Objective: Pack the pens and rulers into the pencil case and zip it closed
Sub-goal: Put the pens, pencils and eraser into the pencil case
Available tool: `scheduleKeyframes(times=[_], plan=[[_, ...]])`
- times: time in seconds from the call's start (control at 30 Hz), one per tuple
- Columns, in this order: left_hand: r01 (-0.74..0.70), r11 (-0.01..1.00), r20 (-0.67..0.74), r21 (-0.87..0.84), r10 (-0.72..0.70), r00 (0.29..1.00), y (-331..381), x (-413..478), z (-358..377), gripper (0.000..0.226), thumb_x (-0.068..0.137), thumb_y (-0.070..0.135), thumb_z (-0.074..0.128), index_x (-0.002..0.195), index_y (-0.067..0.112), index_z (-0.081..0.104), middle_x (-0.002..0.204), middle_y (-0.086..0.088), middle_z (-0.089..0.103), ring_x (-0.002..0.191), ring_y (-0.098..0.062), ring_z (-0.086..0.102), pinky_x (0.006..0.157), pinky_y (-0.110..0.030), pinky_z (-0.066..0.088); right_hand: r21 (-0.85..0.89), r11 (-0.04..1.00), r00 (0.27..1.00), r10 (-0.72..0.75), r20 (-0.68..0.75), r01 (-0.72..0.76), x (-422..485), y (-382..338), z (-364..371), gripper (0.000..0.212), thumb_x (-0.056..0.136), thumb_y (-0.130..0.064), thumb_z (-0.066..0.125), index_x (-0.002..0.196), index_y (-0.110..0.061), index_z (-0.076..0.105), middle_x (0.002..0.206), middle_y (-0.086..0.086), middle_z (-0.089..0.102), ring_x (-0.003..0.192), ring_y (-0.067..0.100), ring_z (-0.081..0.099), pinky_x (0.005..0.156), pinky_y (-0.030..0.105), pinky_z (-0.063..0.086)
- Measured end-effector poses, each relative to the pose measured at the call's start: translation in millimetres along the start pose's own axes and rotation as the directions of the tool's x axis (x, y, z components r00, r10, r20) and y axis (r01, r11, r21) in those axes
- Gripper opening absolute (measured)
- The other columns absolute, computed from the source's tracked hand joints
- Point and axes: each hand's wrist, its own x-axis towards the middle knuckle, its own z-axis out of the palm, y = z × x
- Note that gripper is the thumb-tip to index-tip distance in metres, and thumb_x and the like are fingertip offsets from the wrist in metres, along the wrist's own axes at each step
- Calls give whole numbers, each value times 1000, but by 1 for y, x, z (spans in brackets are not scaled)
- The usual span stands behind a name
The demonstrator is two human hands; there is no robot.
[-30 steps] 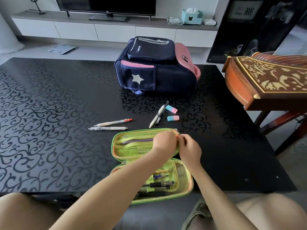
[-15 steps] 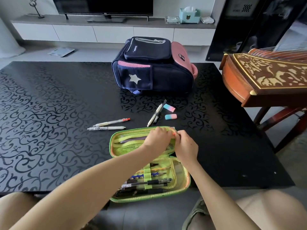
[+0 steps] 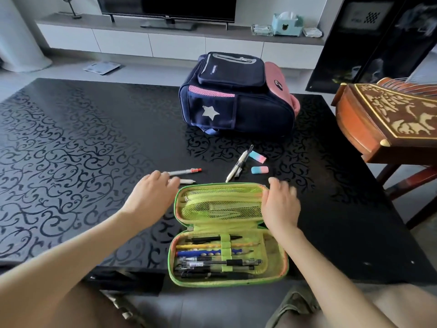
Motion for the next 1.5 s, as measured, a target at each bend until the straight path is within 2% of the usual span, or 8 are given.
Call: scheduleKeyframes(times=[0.23, 0.47, 0.6, 0.87, 0.97, 1.17, 1.37, 1.5], plan=[[95, 937, -162, -337, -157, 974, 27, 3, -1, 11, 77, 2, 64, 79, 8, 56, 73, -6, 56, 66, -27, 52, 53, -37, 48, -337, 624, 708, -644, 290, 705, 96, -41, 11, 45, 81, -1, 53, 124, -11, 45, 122, 8, 52, 110, 30, 46, 87, 39, 38], [264, 912, -51, -314, -294, 955, -16, 1, 29, 28, 69, 2, 73, 95, 9, 65, 86, -11, 62, 72, -34, 56, 61, -41, 52, -403, 108, 349, -725, 593, 909, 131, -62, 23, 19, 94, -10, 40, 109, -11, 51, 110, 4, 57, 104, 24, 49, 81, 33, 35], [222, 935, 107, -278, -200, 974, -46, 17, 59, 49, 74, 17, 76, 120, 10, 59, 112, -13, 63, 96, -39, 56, 77, -44, 49, -300, 189, 349, -646, 679, 935, 134, -55, 23, 20, 90, 0, 44, 107, -5, 54, 107, 9, 56, 100, 25, 50, 64, 31, 38], [72, 997, 264, 12, -72, 962, -42, 51, 71, 23, 92, 13, 42, 113, 8, 50, 110, -10, 51, 97, -27, 52, 77, -35, 47, -125, 596, 590, -803, -86, 793, 100, -65, -32, 17, 76, -21, 69, 80, -8, 59, 65, 2, 55, 56, 20, 52, 39, 26, 27], [140, 986, 387, 93, -165, 907, -35, 63, 69, 27, 93, 12, 39, 119, 5, 42, 118, -12, 48, 105, -27, 51, 80, -33, 47, 74, 707, 697, -706, 122, 703, 56, -57, -70, 28, 82, -41, 62, 85, -14, 58, 68, -8, 54, 63, 15, 53, 50, 28, 36], [441, 897, 436, -19, -390, 811, -27, 59, 73, 37, 91, 10, 40, 126, 0, 39, 115, -18, 52, 102, -33, 55, 81, -38, 48, 42, 469, 372, -749, 548, 882, -28, -54, -84, 38, 71, -51, 70, 67, -16, 57, 62, -3, 60, 57, 18, 57, 43, 29, 37], [539, 830, 428, -142, -440, 789, -24, 40, 67, 59, 90, 4, 37, 144, 16, 16, 114, -18, 49, 100, -32, 52, 74, -31, 45, -23, 433, 349, -693, 631, 901, -53, -94, -75, 46, 84, -53, 53, 66, -10, 50, 57, -4, 42, 56, 19, 46, 43, 25, 23], [635, 729, 500, -255, -462, 732, -33, 34, 53, 22, 92, 22, 55, 83, 4, 46, 88, -15, 59, 81, -30, 58, 60, -31, 42, 136, 518, 317, -689, 652, 845, -55, -103, -58, 47, 84, -54, 54, 65, -12, 44, 59, -3, 40, 62, 22, 44, 47, 29, 27]])
